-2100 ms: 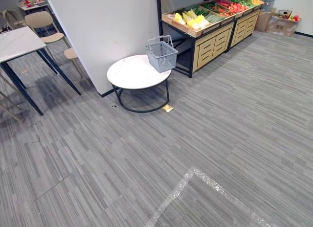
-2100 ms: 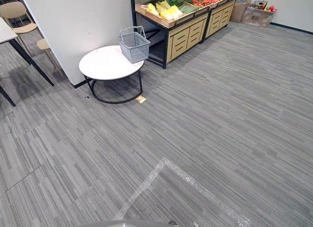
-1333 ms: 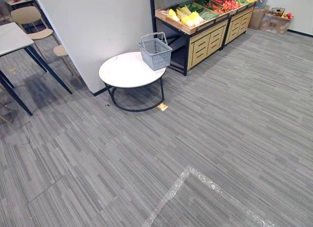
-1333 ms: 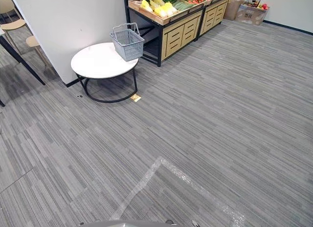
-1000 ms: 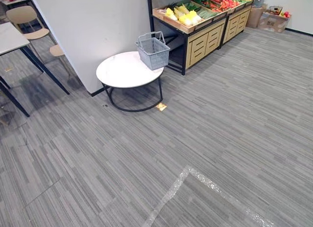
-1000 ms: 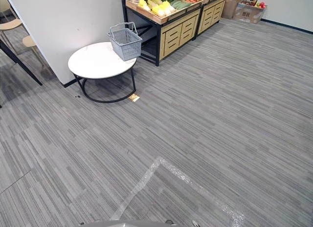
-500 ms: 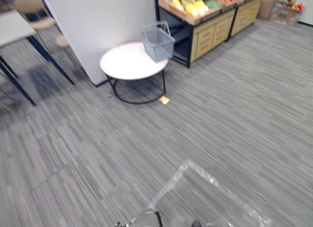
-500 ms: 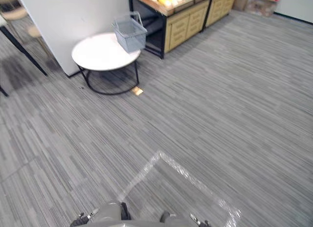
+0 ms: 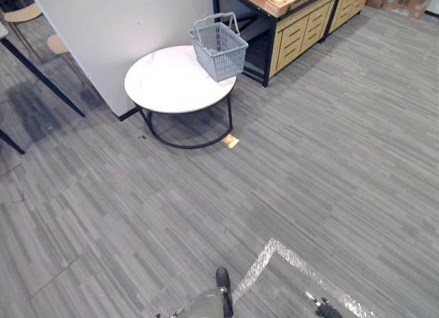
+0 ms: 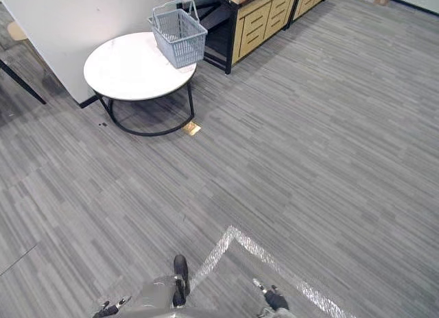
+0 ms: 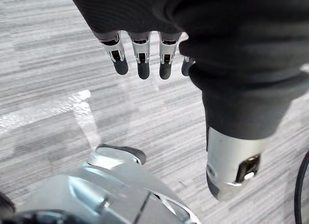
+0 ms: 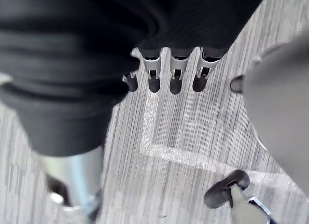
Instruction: Pick vegetable in the basket
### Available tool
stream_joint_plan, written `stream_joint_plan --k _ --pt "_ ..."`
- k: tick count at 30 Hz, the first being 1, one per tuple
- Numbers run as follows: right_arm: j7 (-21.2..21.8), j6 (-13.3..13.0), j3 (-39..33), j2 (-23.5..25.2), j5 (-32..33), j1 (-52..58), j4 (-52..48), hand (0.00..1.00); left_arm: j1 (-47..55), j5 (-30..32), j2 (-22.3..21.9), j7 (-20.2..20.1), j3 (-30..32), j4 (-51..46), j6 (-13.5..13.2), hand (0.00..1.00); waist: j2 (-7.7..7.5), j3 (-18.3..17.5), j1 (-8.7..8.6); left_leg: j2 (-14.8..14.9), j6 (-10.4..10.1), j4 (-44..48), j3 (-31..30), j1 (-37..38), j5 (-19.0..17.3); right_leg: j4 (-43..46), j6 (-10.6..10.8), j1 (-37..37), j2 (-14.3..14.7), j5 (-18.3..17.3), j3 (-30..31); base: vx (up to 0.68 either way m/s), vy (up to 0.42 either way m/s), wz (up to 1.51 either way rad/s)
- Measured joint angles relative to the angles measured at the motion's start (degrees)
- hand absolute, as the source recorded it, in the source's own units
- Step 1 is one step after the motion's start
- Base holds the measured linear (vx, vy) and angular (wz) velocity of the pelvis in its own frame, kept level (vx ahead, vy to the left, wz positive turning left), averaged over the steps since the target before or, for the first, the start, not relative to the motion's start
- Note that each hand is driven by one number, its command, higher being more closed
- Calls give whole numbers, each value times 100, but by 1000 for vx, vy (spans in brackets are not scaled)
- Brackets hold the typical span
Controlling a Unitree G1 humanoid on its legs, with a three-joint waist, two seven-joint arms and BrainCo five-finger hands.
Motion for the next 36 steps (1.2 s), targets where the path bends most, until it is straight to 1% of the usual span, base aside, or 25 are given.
stream_joint_plan --k 3,4,5,6,7,10,11,12,13,15,17,18,19,20,21,23,24,25,27,29,31,33,34,35,36 --pt "-8 -5 -96 -35 13 9 38 0 35 36 109 -15 -304 10 17 0 75 26 -123 -80 49 -214 -38 778 -415 2727 48 -992 -365 1317 68 521 256 7" --pt "-5 -74 -63 -40 -1 -20 -10 0 32 37 186 -15 -461 20 48 0 32 71 -262 -147 83 -346 -114 1179 -506 3672 -13 -1342 -452 1235 15 479 174 18" --pt "-3 -110 -65 -53 -1 -50 -13 0 19 55 226 -19 -511 42 50 0 27 103 -306 -163 93 -436 -126 1407 -554 4000 -149 -1478 -443 1145 5 452 122 9" --pt "-1 -136 -64 -83 2 -68 -14 0 -31 59 232 -15 -548 59 52 0 40 133 -320 -184 52 -625 -131 1830 -653 4409 -415 -1754 -390 913 -93 419 69 3" --pt "-14 -149 -72 -83 10 -82 -12 0 -94 66 226 -11 -604 59 47 0 60 147 -332 -200 24 -809 -125 2210 -738 4389 -481 -1954 -346 453 -348 386 43 4" --pt "-11 -166 -116 -90 59 -126 -47 0 -248 65 161 0 -558 54 44 0 92 179 -391 -190 -12 -909 -174 2622 -1027 3232 -702 -2298 -271 131 -1076 335 -35 12" --pt "22 -156 -163 -87 94 -138 -95 0 -323 63 99 -1 -495 55 46 0 135 186 -422 -137 -61 -904 -200 2718 -1184 2108 -680 -2378 -119 185 -1321 398 -113 20" --pt "28 -158 -203 -64 114 -138 -167 0 -383 48 -7 -6 -411 41 41 0 193 215 -442 -78 -158 -902 -293 2800 -1317 770 -554 -2373 55 332 -1443 421 -133 28" --pt "28 -159 -210 -59 112 -133 -215 0 -417 30 -67 -12 -373 40 39 0 217 229 -449 -50 -215 -901 -332 2863 -1385 183 -535 -2378 129 497 -1431 505 -160 36" --pt "34 -146 -279 -51 107 -101 -316 0 -445 17 -299 -53 -168 -65 -2 0 263 275 -432 74 -546 -879 -511 3077 -1644 -1424 -346 -2435 271 1058 -1148 586 -177 42" --pt "36 -135 -292 -49 101 -85 -374 0 -429 18 -367 -98 71 -51 -14 0 298 279 -471 223 -710 -938 -666 3340 -1853 -1316 -360 -2444 278 1138 -1039 673 -239 54" --pt "38 -132 -296 -83 47 -109 -463 0 -417 23 -455 -118 219 13 -5 0 434 295 -455 440 -772 -857 -771 3514 -1908 -743 -492 -2510 358 1488 -1003 850 -341 58" --pt "41 -140 -340 -114 17 -159 -465 0 -413 23 -535 -139 350 -12 -7 0 517 309 -416 648 -826 -497 -868 3440 -1771 -176 -716 -2621 416 1334 -940 719 -313 35" --pt "40 -135 -351 -150 -15 -190 -455 0 -405 23 -593 -141 383 -13 -9 0 599 318 -385 769 -783 -286 -943 3405 -1660 -10 -792 -2602 490 1127 -973 703 -386 17" --pt "41 -124 -414 -163 -98 -218 -444 0 -388 21 -701 -146 519 -17 -8 0 725 281 -324 979 -763 413 -1093 3134 -1335 135 -876 -2462 609 883 -1108 749 -394 9" --pt "39 -105 -405 -199 -233 -215 -431 0 -400 22 -701 -183 637 -63 16 0 792 304 -330 1210 -684 1942 -1360 2467 -345 98 -877 -2053 726 524 -1250 760 -314 17" --pt "22 -86 -285 -219 -230 -188 -426 0 -396 20 -696 -193 715 -62 15 0 748 390 -303 1390 -814 3179 -1556 1928 387 -163 -905 -1578 841 361 -1283 851 -224 7" --pt "5 -85 -253 -205 -224 -188 -414 0 -406 -8 -670 -216 753 -116 7 0 753 464 -277 1551 -747 4269 -1483 1475 208 -427 -910 -1052 953 257 -1260 700 -173 -2" --pt "-7 -84 -42 -176 -222 -216 -413 0 -399 -33 -608 -229 742 -265 -5 0 648 516 -242 1573 -672 5077 -1153 878 -337 -828 -859 -323 967 122 -1196 618 -114 -10" --pt "-6 -82 43 -132 -215 -251 -402 0 -408 -44 -568 -246 675 -387 -73 0 590 502 -196 1519 -694 5023 -888 217 -723 -1190 -776 206 939 50 -1180 607 -55 -13" --pt "-25 -78 37 -88 -185 -347 -302 0 -414 -48 -516 -239 554 -510 -121 0 555 501 -85 1384 -635 4076 -437 -397 -1057 -1478 -637 642 817 -30 -1170 481 88 -27" --pt "-40 -80 41 -42 -155 -305 -308 0 -373 -40 -441 -217 379 -504 -126 0 509 487 -67 962 -567 2178 -15 -471 -841 -1614 -389 992 624 -184 -1209 617 220 -16" --pt "-53 -106 107 -90 -119 -237 -325 0 -269 -52 -461 -198 286 -484 -134 0 603 428 -38 747 -224 826 -39 -416 119 -1691 -310 1205 648 -306 -1163 720 279 1" --pt "-80 -77 298 27 -114 -198 -326 0 -281 -65 -307 -178 331 -473 -130 0 309 327 -7 463 -160 651 127 -228 43 -1782 -405 1334 414 -322 -1039 700 253 14" --pt "-76 -104 430 51 -117 -176 -322 0 -295 -42 -277 -164 326 -479 -139 0 255 295 -39 429 -68 682 99 -280 21 -1780 -501 1300 447 -215 -934 552 143 16"
